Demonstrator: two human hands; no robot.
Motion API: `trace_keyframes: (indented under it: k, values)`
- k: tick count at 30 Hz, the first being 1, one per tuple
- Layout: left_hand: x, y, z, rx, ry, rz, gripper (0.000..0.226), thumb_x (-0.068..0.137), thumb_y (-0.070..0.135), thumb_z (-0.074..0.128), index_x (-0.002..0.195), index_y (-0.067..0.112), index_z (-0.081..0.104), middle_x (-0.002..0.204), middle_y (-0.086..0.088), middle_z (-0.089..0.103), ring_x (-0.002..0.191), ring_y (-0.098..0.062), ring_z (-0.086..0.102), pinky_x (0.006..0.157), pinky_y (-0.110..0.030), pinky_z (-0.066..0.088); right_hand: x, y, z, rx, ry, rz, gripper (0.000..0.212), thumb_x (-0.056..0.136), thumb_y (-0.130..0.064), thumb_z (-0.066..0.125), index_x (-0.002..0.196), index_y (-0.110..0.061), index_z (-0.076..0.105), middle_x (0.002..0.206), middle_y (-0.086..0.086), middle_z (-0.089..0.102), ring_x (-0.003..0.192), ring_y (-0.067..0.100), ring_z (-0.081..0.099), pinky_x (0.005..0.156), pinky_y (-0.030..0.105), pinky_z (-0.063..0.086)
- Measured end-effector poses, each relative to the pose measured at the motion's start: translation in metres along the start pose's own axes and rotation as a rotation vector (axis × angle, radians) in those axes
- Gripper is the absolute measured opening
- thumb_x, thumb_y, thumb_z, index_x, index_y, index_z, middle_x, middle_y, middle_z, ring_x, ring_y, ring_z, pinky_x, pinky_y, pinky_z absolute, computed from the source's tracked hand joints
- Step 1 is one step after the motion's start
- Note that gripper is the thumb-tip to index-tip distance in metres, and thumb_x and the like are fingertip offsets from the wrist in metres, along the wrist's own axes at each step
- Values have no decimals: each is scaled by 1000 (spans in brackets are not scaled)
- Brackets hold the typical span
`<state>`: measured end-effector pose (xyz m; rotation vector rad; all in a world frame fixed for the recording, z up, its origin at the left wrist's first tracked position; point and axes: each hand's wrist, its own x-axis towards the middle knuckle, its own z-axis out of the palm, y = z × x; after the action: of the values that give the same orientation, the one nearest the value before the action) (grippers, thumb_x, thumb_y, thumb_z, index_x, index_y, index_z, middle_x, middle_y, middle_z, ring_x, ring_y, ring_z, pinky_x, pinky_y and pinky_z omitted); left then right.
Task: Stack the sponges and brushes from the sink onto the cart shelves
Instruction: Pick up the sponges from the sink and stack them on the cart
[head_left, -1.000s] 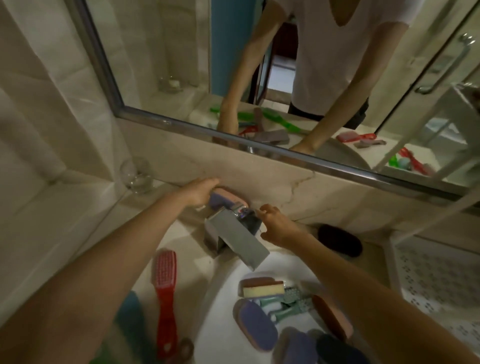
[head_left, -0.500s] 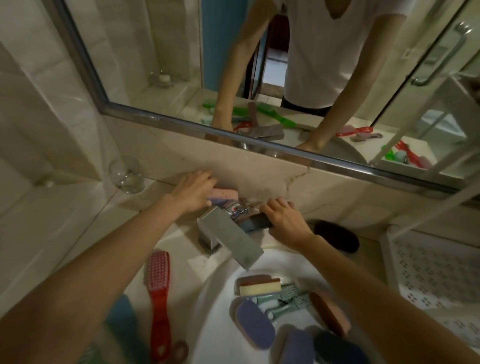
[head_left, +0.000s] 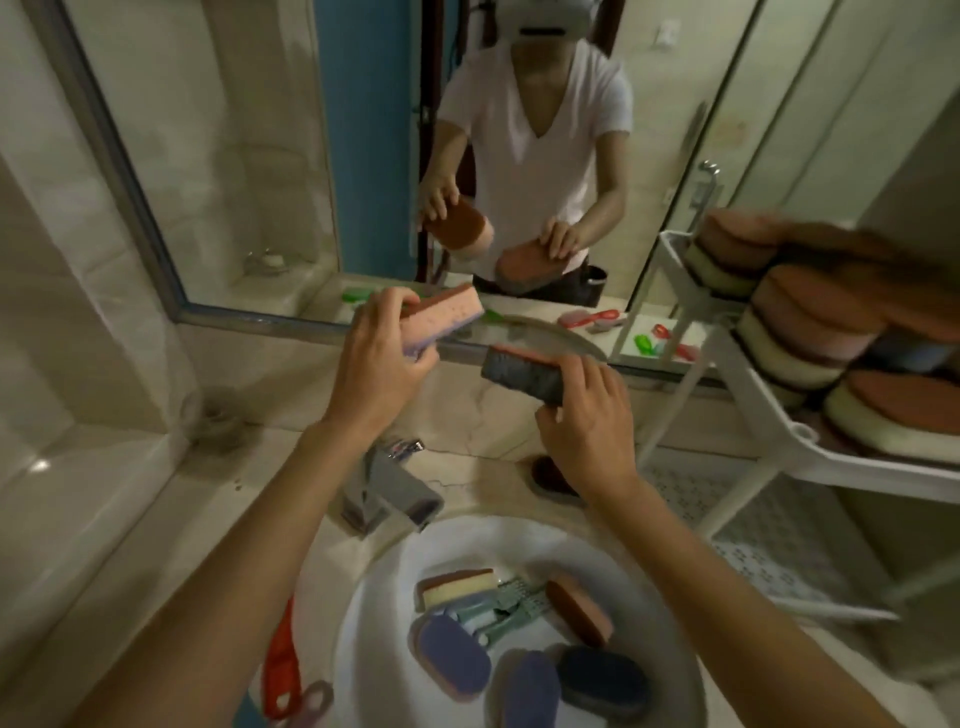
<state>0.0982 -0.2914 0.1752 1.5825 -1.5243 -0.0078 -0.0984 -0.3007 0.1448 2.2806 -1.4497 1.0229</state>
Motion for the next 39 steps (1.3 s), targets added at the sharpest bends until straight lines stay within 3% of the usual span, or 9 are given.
trace_keyframes:
  k: [7, 10, 13, 17, 21, 25, 29, 35, 39]
  values:
    - [-15, 120, 7, -282, 104, 187, 44, 80, 6, 67, 117, 1, 46, 123, -19, 49, 116, -29, 51, 83, -30, 52, 8, 48, -104, -173, 355, 73, 45, 63, -11, 67, 106, -3, 57, 97, 17, 67, 98, 30, 54, 97, 39, 41]
    - [-26, 166, 23, -332, 131, 233, 43, 79, 6, 68, 116, 0, 47, 120, -19, 51, 114, -25, 52, 75, -11, 44, 2, 82, -143, -151, 419, 98, 43, 66, -9, 64, 107, -3, 55, 101, 19, 65, 103, 25, 40, 98, 43, 40]
    - [-35, 217, 37, -354, 137, 288, 42, 79, 6, 68, 115, 0, 47, 121, -18, 49, 113, -16, 45, 70, -5, 39, -12, 120, -183, -127, 433, 141, 38, 72, -10, 57, 109, -2, 55, 104, 18, 65, 105, 24, 37, 94, 46, 45]
    - [-44, 271, 68, -358, 34, 436, 43, 79, 8, 67, 117, 4, 47, 123, -16, 48, 113, -7, 36, 76, -5, 36, -38, 180, -226, -138, 402, 256, 43, 75, -25, 44, 111, -4, 56, 108, 14, 64, 103, 23, 33, 88, 37, 34]
    - [-51, 300, 106, -213, 8, 555, 53, 73, 10, 70, 114, 25, 39, 125, -12, 52, 114, -18, 31, 92, -28, 33, -63, 244, -251, -137, 301, 336, 41, 76, -1, 65, 115, -1, 54, 113, 17, 60, 109, 24, 33, 87, 50, 50]
    - [-61, 307, 139, -127, -7, 573, 54, 68, 1, 73, 111, 20, 46, 115, -15, 59, 107, -19, 33, 89, -35, 38, -77, 281, -259, -115, 200, 447, 42, 80, 5, 49, 121, -1, 50, 123, 18, 55, 122, 34, 38, 95, 46, 44]
    - [-68, 305, 157, -105, -82, 479, 43, 75, -2, 65, 115, 10, 57, 121, -15, 54, 115, -23, 38, 97, -43, 42, -78, 292, -254, -140, 172, 371, 43, 79, 8, 51, 122, 2, 51, 124, 21, 56, 119, 40, 44, 92, 48, 47]
    - [-76, 307, 161, -95, -150, 424, 43, 79, 8, 64, 121, 6, 53, 131, -14, 45, 124, -29, 41, 107, -35, 35, -81, 303, -251, -73, 57, 356, 50, 77, 4, 54, 126, 2, 46, 131, 20, 51, 126, 37, 40, 103, 44, 39]
    - [-79, 310, 156, -154, -181, 350, 53, 78, 27, 71, 125, 12, 50, 137, -9, 37, 128, -21, 35, 102, -21, 27, -84, 303, -254, -20, 37, 374, 59, 72, -33, 46, 122, -1, 47, 128, 19, 51, 125, 38, 39, 104, 44, 36]
